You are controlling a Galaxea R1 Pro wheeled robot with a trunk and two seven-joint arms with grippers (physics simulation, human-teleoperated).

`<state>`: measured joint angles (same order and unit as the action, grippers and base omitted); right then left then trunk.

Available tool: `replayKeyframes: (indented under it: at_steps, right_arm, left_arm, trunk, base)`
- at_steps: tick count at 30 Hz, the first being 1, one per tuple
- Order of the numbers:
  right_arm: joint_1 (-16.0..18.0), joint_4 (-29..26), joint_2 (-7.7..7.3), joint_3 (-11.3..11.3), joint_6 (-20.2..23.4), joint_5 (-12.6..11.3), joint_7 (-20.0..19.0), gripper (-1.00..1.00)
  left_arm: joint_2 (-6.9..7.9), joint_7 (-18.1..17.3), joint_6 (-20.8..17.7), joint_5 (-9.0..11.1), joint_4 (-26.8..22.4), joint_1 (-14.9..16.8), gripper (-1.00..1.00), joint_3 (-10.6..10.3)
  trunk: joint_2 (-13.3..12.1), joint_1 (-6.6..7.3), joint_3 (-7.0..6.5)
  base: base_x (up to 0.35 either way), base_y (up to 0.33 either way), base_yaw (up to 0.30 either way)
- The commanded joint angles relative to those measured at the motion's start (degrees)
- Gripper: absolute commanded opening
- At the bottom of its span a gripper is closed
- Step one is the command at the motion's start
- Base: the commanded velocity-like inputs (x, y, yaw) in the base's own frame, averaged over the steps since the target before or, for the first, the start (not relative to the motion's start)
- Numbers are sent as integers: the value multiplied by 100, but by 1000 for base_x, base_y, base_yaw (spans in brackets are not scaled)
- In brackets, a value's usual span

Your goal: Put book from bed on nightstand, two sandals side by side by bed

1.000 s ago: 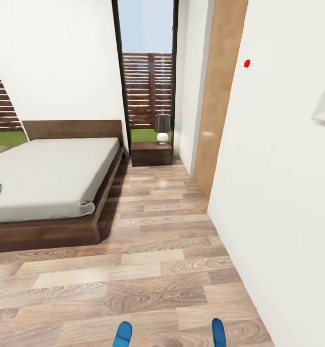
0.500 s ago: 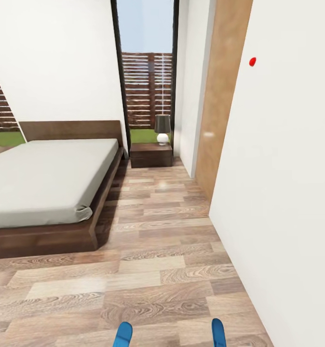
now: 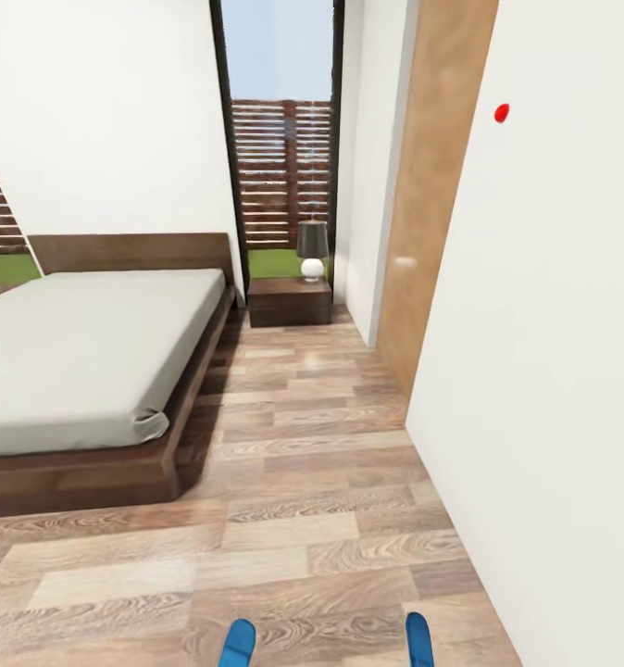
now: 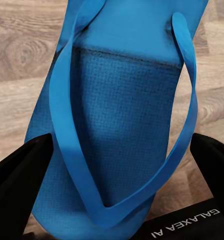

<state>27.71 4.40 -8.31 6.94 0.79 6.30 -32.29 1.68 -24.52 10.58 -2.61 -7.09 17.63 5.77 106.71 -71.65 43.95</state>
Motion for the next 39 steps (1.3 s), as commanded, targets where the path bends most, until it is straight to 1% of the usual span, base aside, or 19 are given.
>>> replayKeyframes:
  at_steps: [1,28,34,39]
  right_arm:
    - [6,8,-3,53,9,55,-13,-100]
    - [6,8,4,53,9,60,-14,-100]
    - [6,8,6,53,9,64,-13,-100]
    - [6,8,9,49,9,64,-12,-100]
  left_arm:
    - [0,-27,14,-28,6,4,-100,47]
    - [-1,-27,14,-29,6,4,-100,47]
    - [-1,-27,14,-29,6,4,-100,47]
    - [-1,-27,14,-29,6,4,-100,46]
  trunk:
    - [2,-3,5]
    - [2,-3,5]
    - [2,-3,5]
    - [2,-3,5]
  base:
    - [332,0,0]
    - [333,0,0]
    - [332,0,130]
    - [333,0,31]
